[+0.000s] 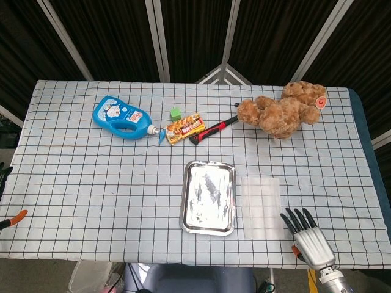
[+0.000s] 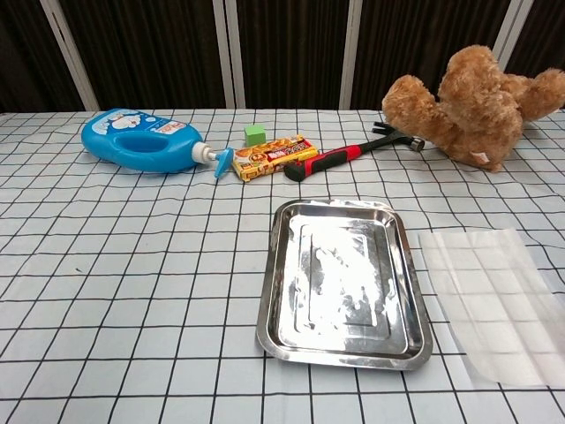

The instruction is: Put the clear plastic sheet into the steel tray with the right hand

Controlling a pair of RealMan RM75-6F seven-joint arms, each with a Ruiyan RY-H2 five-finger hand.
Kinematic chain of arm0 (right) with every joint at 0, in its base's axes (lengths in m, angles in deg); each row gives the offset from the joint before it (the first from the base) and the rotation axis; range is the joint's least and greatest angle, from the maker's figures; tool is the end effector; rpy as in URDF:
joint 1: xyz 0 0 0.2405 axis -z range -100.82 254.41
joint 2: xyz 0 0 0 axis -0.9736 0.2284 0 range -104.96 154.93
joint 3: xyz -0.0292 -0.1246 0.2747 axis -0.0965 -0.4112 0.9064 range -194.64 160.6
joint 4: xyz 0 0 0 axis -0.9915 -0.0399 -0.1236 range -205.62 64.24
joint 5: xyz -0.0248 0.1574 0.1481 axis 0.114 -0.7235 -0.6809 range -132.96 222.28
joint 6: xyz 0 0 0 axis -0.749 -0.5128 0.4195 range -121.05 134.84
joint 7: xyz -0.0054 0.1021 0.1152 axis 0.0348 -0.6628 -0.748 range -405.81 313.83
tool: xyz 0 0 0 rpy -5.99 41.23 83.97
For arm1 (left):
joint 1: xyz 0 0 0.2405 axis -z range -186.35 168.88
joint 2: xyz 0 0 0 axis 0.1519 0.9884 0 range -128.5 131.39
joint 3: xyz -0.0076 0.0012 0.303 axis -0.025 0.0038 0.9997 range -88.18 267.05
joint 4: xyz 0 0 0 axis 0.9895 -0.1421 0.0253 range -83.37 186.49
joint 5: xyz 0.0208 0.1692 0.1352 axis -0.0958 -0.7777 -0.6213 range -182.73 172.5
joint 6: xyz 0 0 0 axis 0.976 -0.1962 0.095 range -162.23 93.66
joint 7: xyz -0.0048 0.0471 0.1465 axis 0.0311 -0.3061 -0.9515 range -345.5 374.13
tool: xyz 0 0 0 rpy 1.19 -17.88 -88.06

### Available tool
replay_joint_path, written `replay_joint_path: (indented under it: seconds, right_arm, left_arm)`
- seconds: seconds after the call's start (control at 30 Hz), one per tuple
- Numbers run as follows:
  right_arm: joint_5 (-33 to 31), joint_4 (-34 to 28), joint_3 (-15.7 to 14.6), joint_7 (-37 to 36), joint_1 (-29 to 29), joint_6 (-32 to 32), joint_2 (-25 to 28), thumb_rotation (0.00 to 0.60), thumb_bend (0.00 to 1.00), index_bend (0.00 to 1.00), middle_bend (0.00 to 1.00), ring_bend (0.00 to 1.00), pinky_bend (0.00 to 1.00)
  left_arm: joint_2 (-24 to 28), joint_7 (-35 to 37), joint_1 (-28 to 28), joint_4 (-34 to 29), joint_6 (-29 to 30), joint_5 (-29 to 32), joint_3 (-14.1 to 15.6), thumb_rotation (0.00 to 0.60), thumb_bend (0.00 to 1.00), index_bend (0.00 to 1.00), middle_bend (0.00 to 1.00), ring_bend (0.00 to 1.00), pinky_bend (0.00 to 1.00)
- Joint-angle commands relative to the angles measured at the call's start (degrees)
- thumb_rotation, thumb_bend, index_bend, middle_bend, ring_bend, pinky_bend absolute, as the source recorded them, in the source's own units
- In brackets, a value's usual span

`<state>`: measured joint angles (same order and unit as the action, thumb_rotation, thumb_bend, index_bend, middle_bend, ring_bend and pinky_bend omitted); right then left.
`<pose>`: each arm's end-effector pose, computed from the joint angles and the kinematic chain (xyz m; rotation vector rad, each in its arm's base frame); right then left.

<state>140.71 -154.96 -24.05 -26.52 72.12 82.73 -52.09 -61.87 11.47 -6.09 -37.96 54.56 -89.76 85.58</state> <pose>-0.3551 -0.1456 0.0457 1.8451 -0.8041 0.6302 -0.3714 0.1851 0.1965 -1.3276 -0.7871 -0.8331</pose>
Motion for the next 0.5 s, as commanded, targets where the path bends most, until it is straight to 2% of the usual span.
replay_joint_path:
  seconds: [0.03, 0.5]
  right_arm:
    - [-0.57, 0.62, 0.22, 0.04, -0.08, -0.47, -0.87, 0.600, 0.35, 0.00, 0.00, 0.00, 0.00]
    - [-3.17, 3.58, 1.45, 0.87, -0.87, -2.77, -4.01, 0.600, 0.35, 0.00, 0.00, 0.00, 0.00]
  left_arm:
    - [0.02, 0.07, 0.02, -0.01, -0.06, 0.05, -0.02, 0.600, 0.00, 0.00, 0.00, 0.00, 0.00]
    - [0.10, 0.17, 0.13, 0.02, -0.25, 0.12, -0.06, 0.600, 0.00, 0.00, 0.00, 0.00, 0.00]
